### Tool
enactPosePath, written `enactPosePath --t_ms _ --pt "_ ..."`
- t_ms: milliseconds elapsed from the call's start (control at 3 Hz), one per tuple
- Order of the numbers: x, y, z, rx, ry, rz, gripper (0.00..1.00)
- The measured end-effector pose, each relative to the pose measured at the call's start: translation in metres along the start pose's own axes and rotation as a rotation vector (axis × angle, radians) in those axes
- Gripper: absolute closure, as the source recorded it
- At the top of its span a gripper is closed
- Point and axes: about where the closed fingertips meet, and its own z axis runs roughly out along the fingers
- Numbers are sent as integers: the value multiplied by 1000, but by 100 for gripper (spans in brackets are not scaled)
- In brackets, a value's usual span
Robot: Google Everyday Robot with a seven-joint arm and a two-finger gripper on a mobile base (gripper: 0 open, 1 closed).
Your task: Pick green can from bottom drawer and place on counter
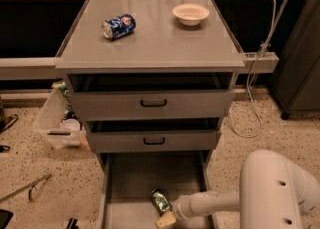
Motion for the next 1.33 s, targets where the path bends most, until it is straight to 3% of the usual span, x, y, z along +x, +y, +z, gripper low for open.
enactPosePath --t_ms 333,1000,1333 --pt "-6 26 38 -82 -47 -5 0" --pt "-20 21 53 -62 -51 0 0" --pt "-20 21 53 -62 -51 0 17"
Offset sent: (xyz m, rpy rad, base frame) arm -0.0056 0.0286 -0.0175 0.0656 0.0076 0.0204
